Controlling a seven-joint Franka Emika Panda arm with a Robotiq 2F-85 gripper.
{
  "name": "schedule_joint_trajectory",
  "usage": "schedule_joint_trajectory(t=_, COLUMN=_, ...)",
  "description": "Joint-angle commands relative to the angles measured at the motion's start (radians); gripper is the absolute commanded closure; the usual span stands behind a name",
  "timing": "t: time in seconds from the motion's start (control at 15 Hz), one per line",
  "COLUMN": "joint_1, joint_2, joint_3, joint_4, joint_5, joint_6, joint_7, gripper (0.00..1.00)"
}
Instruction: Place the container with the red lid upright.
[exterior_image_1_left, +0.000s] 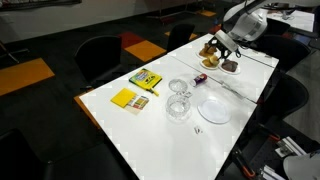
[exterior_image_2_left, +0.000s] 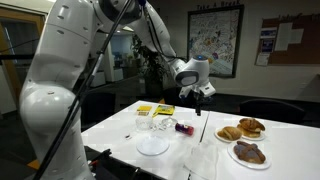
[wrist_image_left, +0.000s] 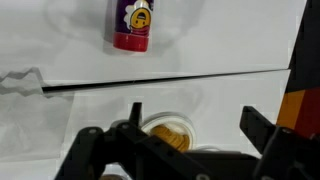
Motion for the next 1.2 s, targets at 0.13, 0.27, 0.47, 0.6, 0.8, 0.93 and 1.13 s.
schedule_joint_trajectory(t=0.13, joint_1=-0.059, joint_2=0.095, joint_3=0.059, joint_4=0.124, joint_5=0.162, joint_6=-0.056, joint_7=0.061, gripper=0.0)
schedule_joint_trajectory(t=0.27, joint_1=-0.064, joint_2=0.109, joint_3=0.06, joint_4=0.148, joint_5=0.196, joint_6=-0.093, joint_7=0.081, gripper=0.0)
schedule_joint_trajectory(t=0.47, joint_1=-0.091, joint_2=0.092, joint_3=0.054, joint_4=0.18, joint_5=0.163, joint_6=-0.322, joint_7=0.043, gripper=0.0)
schedule_joint_trajectory(t=0.6, joint_1=-0.109, joint_2=0.07, joint_3=0.042, joint_4=0.201, joint_5=0.116, joint_6=-0.483, joint_7=0.041, gripper=0.0)
schedule_joint_trajectory(t=0.8, joint_1=-0.083, joint_2=0.086, joint_3=0.024, joint_4=0.205, joint_5=0.13, joint_6=-0.448, joint_7=0.058, gripper=0.0)
schedule_joint_trajectory(t=0.93, joint_1=-0.088, joint_2=0.085, joint_3=0.023, joint_4=0.208, joint_5=0.129, joint_6=-0.46, joint_7=0.055, gripper=0.0)
schedule_joint_trajectory(t=1.13, joint_1=-0.087, joint_2=0.085, joint_3=0.024, joint_4=0.208, joint_5=0.128, joint_6=-0.46, joint_7=0.054, gripper=0.0)
